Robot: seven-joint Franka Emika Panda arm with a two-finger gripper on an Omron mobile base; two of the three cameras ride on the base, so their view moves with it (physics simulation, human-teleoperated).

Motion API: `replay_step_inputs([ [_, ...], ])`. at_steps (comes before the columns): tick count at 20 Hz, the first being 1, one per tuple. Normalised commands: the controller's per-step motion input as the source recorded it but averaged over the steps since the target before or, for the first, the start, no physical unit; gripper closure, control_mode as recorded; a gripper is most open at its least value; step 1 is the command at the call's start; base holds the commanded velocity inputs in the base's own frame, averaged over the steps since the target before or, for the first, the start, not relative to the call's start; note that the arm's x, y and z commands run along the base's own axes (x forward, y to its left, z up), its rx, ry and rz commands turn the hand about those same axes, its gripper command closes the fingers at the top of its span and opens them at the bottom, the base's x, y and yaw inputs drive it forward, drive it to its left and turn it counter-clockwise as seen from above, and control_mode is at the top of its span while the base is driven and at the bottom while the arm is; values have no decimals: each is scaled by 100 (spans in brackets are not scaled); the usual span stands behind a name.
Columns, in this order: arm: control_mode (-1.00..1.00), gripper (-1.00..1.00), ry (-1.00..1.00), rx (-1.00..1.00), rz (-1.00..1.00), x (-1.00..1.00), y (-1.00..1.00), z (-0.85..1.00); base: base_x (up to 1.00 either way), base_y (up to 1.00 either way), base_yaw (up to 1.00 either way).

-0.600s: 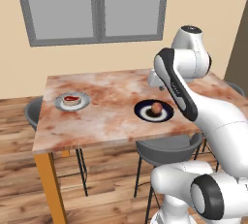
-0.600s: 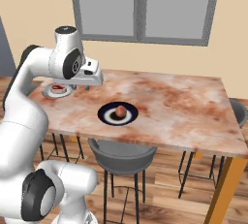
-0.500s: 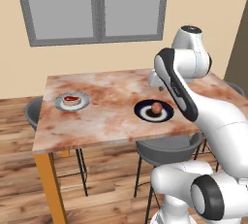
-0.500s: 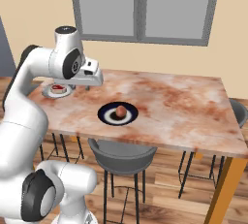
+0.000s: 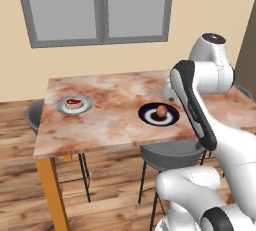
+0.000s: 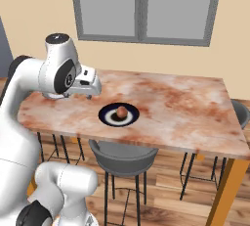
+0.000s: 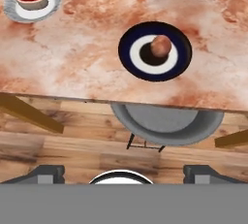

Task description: Transport the steak and onion to the fridge. Place the steak on the rack containing meat and place the onion on the rack containing the vegetable, ensuring meats and vegetables are on different racks.

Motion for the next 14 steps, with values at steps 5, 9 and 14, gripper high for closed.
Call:
replay_step_inputs([
  [5, -100, -100, 4, -3, -5, -4, -24, -28, 0, 0, 0],
  [9, -100, -100, 16, 0, -5, 23, -22, -15, 0, 0, 0],
  [14, -100, -100, 13, 0, -3, 41, -8, -35, 0, 0, 0],
])
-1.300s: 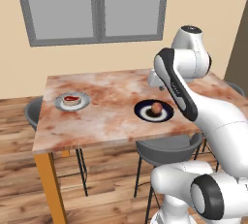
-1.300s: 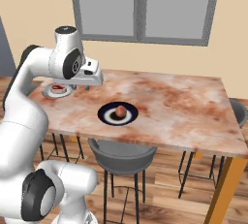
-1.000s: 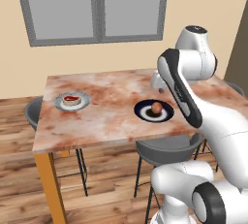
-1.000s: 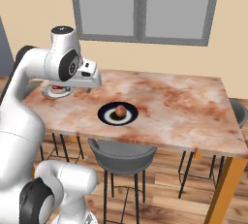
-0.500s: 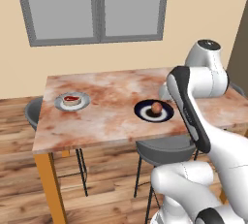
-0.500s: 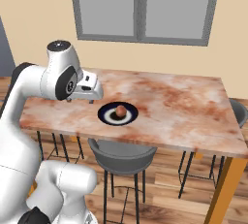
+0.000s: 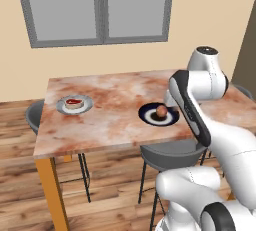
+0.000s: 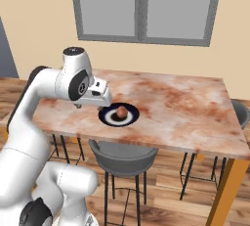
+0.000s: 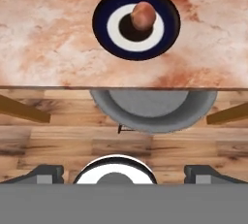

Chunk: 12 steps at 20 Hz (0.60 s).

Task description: Transport the steak and onion to the fridge. Place the steak on the rack containing meat and place the onion on the rack containing the vegetable, ensuring meats and vegetables are on different racks.

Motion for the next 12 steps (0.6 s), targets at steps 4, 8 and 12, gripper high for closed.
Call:
replay_step_inputs([
  [4, -100, -100, 7, 0, 0, 49, -7, -37, 0, 0, 0],
  [8, -100, -100, 5, 0, 0, 49, -17, -43, 0, 0, 0],
  [12, -100, -100, 3, 0, 0, 50, -21, -35, 0, 0, 0],
])
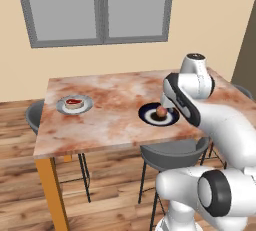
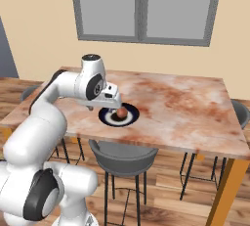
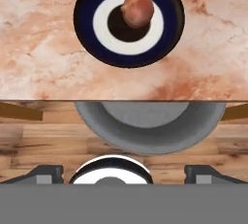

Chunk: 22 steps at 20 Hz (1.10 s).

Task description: Transport the steak and onion to the fridge. Place the steak on the rack containing meat and place the onion on the rack containing the vegetable, ensuring meats and vegetables are on different racks.

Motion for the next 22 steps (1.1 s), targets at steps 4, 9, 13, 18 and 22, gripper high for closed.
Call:
replay_step_inputs([
  [4, -100, -100, 0, 0, 0, 49, -13, -29, 0, 0, 0],
  [9, -100, -100, 1, 2, 0, 49, 0, -26, 0, 0, 0],
  [13, -100, -100, 2, 4, 0, 42, 0, -28, 0, 0, 0],
  [18, -100, -100, 2, 5, 0, 36, 0, -25, 0, 0, 0],
  [22, -100, -100, 0, 4, 0, 34, -1, -20, 0, 0, 0],
])
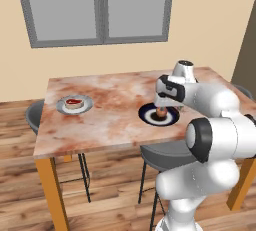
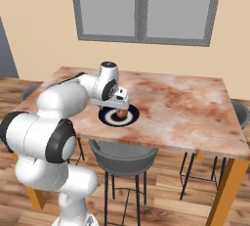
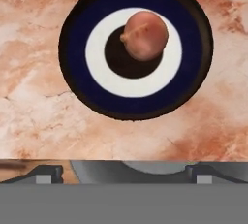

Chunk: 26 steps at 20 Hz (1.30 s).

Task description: Transport the steak and onion to the fridge. Place the steak on the rack containing meat and place the onion on the rack containing the vegetable, ensuring meats and vegetables are on different racks.

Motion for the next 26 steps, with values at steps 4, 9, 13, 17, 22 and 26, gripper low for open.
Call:
replay_step_inputs([
  [4, -100, -100, 1, 1, 0, 35, -2, -19, 0, 0, 0],
  [9, -100, -100, 1, 0, 0, 22, -9, -13, 0, 0, 0],
  [13, -100, -100, 0, 0, 0, 9, -6, -16, 0, 0, 0],
  [17, -100, -100, 0, 0, 0, 23, -3, -21, 0, 0, 0],
  [22, -100, -100, 0, 0, 0, 25, -5, -20, 0, 0, 0],
  [26, -100, -100, 0, 0, 0, 23, -8, -21, 0, 0, 0],
])
